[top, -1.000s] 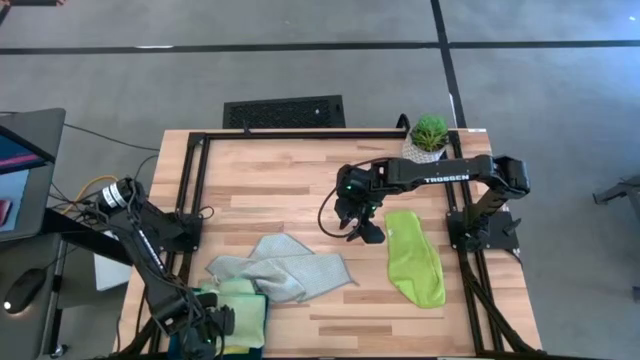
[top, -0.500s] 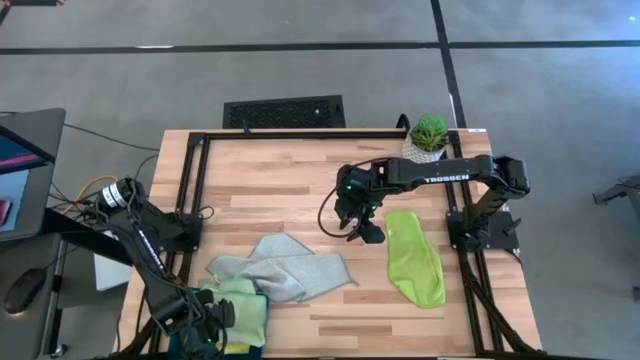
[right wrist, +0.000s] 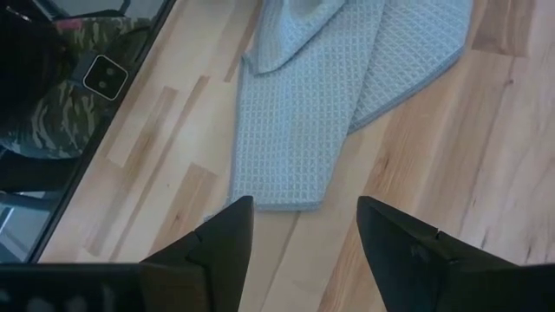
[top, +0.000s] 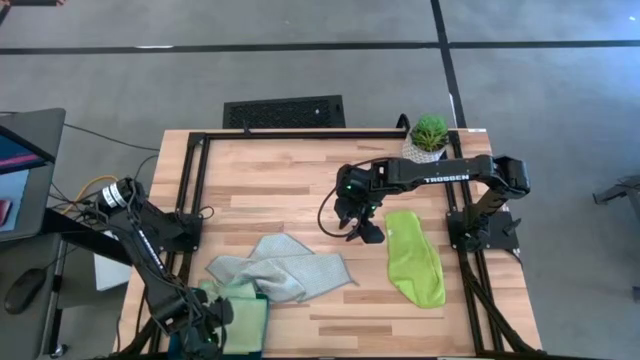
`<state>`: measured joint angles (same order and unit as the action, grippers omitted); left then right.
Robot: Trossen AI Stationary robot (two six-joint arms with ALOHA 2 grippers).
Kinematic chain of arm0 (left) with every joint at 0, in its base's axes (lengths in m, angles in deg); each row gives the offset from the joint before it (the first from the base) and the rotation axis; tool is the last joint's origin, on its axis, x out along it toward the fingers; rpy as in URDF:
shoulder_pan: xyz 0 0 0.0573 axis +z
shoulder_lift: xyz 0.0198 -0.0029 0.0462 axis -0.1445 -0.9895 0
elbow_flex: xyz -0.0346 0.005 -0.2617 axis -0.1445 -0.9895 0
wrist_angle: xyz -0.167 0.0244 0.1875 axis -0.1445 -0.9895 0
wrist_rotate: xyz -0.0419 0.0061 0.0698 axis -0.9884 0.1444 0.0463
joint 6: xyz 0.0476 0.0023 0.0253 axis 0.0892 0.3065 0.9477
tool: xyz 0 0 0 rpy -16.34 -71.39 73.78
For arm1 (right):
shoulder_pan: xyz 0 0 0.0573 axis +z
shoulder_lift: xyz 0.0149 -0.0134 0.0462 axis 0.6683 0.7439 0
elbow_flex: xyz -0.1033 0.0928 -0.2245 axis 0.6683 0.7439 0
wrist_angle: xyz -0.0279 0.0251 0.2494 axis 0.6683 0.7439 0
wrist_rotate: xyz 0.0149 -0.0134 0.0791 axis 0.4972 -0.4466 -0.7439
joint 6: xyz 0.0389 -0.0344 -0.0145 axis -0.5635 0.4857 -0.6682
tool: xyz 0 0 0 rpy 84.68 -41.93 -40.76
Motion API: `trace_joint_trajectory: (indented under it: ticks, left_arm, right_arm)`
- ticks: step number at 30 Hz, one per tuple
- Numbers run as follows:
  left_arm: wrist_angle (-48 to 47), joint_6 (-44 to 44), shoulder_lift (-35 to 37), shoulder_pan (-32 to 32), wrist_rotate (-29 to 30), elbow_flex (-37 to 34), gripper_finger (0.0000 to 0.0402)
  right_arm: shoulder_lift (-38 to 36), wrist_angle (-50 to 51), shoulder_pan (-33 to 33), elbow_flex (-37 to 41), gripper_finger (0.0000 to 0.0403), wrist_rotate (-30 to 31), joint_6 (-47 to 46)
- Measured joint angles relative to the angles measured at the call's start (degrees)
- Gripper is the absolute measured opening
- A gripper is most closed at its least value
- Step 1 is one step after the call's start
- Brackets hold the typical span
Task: Fold microfiber towels
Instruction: Fold the gray microfiber cloth
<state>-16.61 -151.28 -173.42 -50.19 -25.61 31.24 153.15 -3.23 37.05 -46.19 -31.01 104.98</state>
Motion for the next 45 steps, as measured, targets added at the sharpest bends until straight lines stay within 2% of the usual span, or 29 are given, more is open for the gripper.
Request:
trace_joint_trajectory:
  ticks: [3, 5, 9, 15, 19, 28, 33, 38, 45]
  left_arm:
    - [0.0, -0.3, 0.0, 0.0, -1.1, 0.0, 0.0138]
    - [0.1, -0.3, 0.0, 0.0, 0.2, 0.0, 0.0139]
    - [0.1, 0.5, 1.1, 0.1, 6.5, 0.0, 0.0139]
    - [-0.1, 2.9, 3.8, 0.9, 18.3, 0.0, 0.0139]
    - [-0.1, 5.4, 4.5, 1.9, 22.3, 0.0, 0.0139]
    - [-0.5, 10.4, 4.5, 5.7, 23.2, 0.0, 0.0139]
    - [-0.6, 12.6, 4.5, 7.5, 22.9, 0.0, 0.0139]
    - [-0.6, 13.8, 4.5, 8.5, 22.9, 0.0, 0.0139]
    - [-0.6, 14.5, 4.5, 9.1, 22.9, 0.0, 0.0140]
  right_arm:
    - [0.0, -2.0, 0.1, 0.0, 0.0230, 0.0, 0.0]
    - [0.0, -4.7, 0.8, 0.0, 0.0230, 0.0, 0.0]
    - [0.0, -8.8, 3.6, 0.2, 0.0230, 0.0, 0.3]
    - [0.0, -20.1, 9.0, 4.7, 0.0230, 0.7, 0.7]
    - [3.3, -25.8, 11.7, 8.0, 0.0230, 0.9, 1.4]
    - [16.1, -28.6, 13.1, 7.6, 0.0230, 0.8, -1.6]
    - [18.1, -35.6, 11.4, 7.6, 0.0230, 0.9, -1.5]
    - [17.8, -46.8, 9.1, 7.3, 0.0230, 0.9, -3.9]
    - [18.0, -50.7, 7.8, 7.4, 0.0230, 0.9, -4.5]
